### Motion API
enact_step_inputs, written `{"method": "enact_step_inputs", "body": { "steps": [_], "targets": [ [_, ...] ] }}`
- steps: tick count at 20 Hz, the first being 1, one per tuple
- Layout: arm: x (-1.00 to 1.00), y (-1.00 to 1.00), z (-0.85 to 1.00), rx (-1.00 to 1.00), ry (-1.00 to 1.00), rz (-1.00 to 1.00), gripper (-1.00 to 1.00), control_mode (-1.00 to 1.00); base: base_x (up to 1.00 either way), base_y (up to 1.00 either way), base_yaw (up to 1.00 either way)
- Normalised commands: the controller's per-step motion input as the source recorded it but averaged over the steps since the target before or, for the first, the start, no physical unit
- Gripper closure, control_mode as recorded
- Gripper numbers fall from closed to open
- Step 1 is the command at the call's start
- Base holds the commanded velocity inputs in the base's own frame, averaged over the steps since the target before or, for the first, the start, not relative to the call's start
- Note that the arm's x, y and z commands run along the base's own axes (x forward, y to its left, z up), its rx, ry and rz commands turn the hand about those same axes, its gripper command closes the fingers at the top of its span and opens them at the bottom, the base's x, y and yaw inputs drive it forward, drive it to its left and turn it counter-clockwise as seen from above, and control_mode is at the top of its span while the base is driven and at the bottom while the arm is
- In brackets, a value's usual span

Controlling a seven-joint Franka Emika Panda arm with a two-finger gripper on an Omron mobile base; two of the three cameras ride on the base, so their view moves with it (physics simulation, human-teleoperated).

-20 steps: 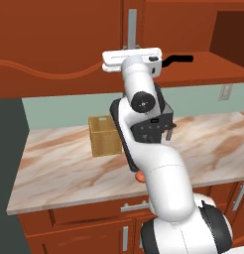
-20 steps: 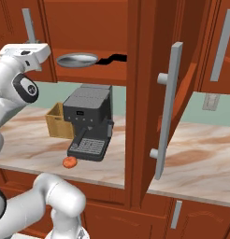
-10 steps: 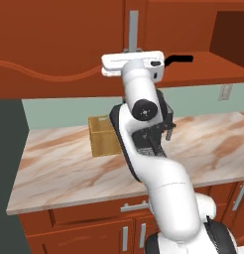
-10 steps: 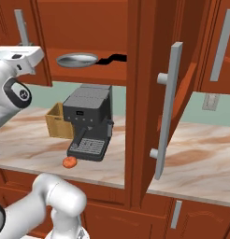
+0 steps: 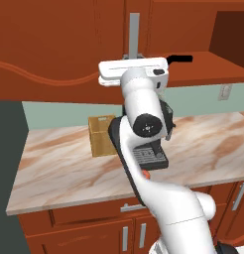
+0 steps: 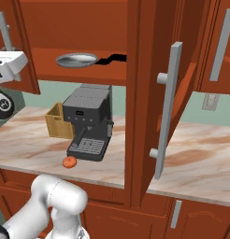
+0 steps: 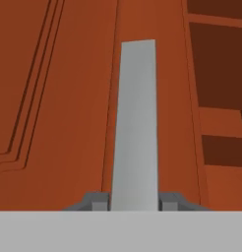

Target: Pick the pan from the cabinet and place it on the stove. Then turn on the stove burner for the pan.

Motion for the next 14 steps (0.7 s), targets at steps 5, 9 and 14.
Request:
{"method": "enact_step_inputs", "body": {
  "steps": [5,9,14],
  "targets": [
    [-0.75,0.50,0.17,0.00,0.03,0.00,1.00,-1.00,0.00,0.00,0.00],
    [-0.79,0.53,0.03,-0.01,0.00,0.00,1.00,-1.00,0.00,0.00,0.00],
    [-0.90,0.54,-0.02,-0.03,0.00,0.00,1.00,-1.00,0.00,0.00,0.00]
  ]
}}
